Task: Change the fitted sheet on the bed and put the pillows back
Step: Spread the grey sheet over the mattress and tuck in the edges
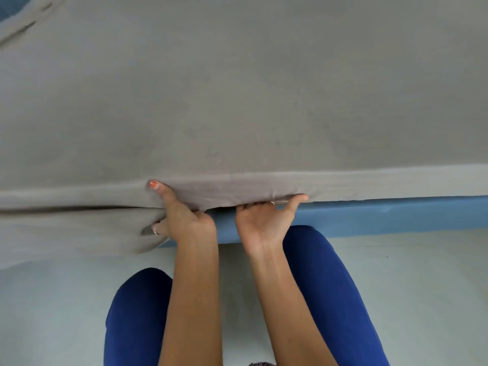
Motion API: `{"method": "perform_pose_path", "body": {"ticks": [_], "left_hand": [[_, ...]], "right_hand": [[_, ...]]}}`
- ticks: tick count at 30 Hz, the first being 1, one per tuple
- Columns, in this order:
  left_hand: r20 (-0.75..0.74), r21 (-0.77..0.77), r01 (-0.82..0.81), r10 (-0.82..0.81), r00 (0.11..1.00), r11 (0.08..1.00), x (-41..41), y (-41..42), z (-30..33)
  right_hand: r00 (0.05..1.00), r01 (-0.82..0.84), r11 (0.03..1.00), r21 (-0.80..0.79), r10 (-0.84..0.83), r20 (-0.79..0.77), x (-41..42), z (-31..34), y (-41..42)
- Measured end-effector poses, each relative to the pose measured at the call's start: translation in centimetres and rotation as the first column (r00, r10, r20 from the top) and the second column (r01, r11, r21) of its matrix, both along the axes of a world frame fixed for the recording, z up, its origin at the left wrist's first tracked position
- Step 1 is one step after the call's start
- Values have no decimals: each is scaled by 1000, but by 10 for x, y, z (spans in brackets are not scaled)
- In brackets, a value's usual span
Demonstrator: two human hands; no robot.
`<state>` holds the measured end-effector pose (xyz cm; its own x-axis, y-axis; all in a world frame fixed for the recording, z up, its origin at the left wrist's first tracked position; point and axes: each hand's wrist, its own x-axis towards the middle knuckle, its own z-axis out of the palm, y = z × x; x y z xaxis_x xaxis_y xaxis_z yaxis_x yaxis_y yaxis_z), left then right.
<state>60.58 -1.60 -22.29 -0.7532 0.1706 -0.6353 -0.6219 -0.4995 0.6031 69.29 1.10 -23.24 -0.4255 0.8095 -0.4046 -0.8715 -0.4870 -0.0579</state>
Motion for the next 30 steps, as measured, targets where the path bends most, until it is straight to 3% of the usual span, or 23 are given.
{"method": "perform_pose_path", "body": {"ticks": [3, 6, 10, 14, 17, 19, 20, 25, 28, 30], "left_hand": [[-130, 71, 90, -80, 988, 993, -17, -17, -9], [-168, 205, 146, -112, 979, 968, -39, -29, -12], [-131, 249, 198, -169, 977, 948, -61, -37, -8], [-147, 310, 207, -168, 975, 928, -75, -28, -3], [-109, 323, 147, -118, 987, 935, -74, -19, 0], [-79, 330, 149, -130, 988, 932, -76, -19, 2], [-66, 322, 162, -149, 987, 933, -77, -20, -1], [-67, 258, 370, -366, 928, 892, -89, -39, -1], [-33, 87, 500, -499, 866, 862, -98, -56, 5], [-22, -172, 581, -593, 805, 795, -110, -74, 7]], "right_hand": [[999, -31, 999, 28, 32, -21, -5, 1, 6], [999, -36, 999, 20, 36, -1, -6, -2, 9], [971, -141, 990, -7, 140, 192, 7, -8, 9], [803, -320, 947, -30, 288, 522, 37, -10, -17], [591, -465, 885, -17, 325, 738, 35, -13, -52], [495, -562, 827, 1, 336, 801, 20, -15, -71], [501, -588, 808, 29, 336, 797, 11, -16, -77], [733, -560, 817, 140, 409, 544, -53, -16, -79], [790, -513, 845, 149, 397, 468, -76, -23, -73], [814, -485, 863, 142, 386, 435, -80, -28, -72]]}}
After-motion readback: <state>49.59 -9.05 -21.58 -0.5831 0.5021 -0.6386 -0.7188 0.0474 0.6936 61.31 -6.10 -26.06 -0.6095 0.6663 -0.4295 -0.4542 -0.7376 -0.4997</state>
